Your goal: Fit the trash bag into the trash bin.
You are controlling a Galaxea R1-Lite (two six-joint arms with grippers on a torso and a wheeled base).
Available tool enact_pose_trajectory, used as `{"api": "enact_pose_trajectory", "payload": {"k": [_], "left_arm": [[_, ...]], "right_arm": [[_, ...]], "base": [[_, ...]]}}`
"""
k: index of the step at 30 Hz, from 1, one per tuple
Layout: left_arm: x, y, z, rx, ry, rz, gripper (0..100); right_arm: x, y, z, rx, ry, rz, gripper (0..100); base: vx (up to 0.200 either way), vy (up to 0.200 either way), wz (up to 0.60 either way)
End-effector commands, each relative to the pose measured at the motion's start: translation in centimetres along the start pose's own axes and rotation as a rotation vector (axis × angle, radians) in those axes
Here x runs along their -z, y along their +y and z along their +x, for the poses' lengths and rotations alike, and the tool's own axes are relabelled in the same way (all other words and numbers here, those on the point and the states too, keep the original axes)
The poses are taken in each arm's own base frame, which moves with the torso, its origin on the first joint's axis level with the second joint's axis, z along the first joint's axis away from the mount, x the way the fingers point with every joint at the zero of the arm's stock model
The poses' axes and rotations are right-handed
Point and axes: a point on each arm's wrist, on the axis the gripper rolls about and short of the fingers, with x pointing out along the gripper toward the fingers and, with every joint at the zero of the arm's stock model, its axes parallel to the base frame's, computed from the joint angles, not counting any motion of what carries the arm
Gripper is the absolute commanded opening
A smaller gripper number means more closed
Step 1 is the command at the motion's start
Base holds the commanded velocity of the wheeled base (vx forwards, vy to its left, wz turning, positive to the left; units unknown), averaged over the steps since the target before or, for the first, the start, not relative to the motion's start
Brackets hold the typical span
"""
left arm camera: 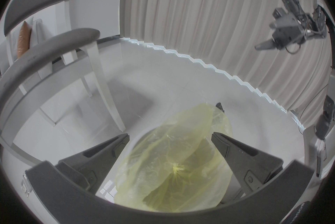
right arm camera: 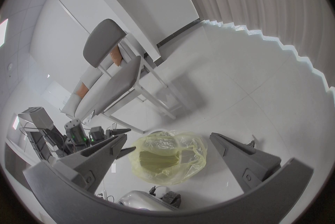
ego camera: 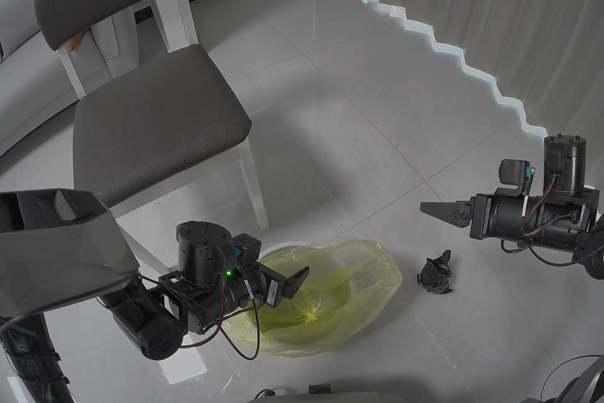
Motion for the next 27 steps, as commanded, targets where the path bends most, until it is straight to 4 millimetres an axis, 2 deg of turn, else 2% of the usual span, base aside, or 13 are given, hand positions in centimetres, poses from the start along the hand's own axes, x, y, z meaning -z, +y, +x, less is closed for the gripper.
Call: {"api": "enact_pose_trajectory", "payload": {"k": [1,9,15,21,22,27], "left_arm": [[1.7,-0.8,1.6,0.024,0.064,0.014,100],[2.5,-0.5,3.9,0.02,0.101,0.02,100],[2.5,0.8,5.6,-0.011,0.119,0.011,100],[2.5,1.0,5.9,-0.013,0.132,0.04,100],[2.6,1.2,6.1,-0.018,0.135,0.053,0],[2.5,1.8,6.6,-0.044,0.135,0.045,0]], "right_arm": [[-0.9,-0.5,-0.7,0.016,-0.041,0.002,100],[-1.4,-1.7,-0.9,0.056,-0.063,0.011,100],[-1.6,-1.9,-1.0,0.065,-0.072,0.012,100],[-1.8,-2.0,-1.0,0.067,-0.077,0.012,100],[-1.8,-2.0,-1.0,0.066,-0.077,0.013,100],[-1.7,-2.2,-0.7,0.068,-0.066,0.004,100]], "base": [[0.0,0.0,0.0],[0.0,0.0,0.0],[0.0,0.0,0.0],[0.0,0.0,0.0],[0.0,0.0,0.0],[0.0,0.0,0.0]]}}
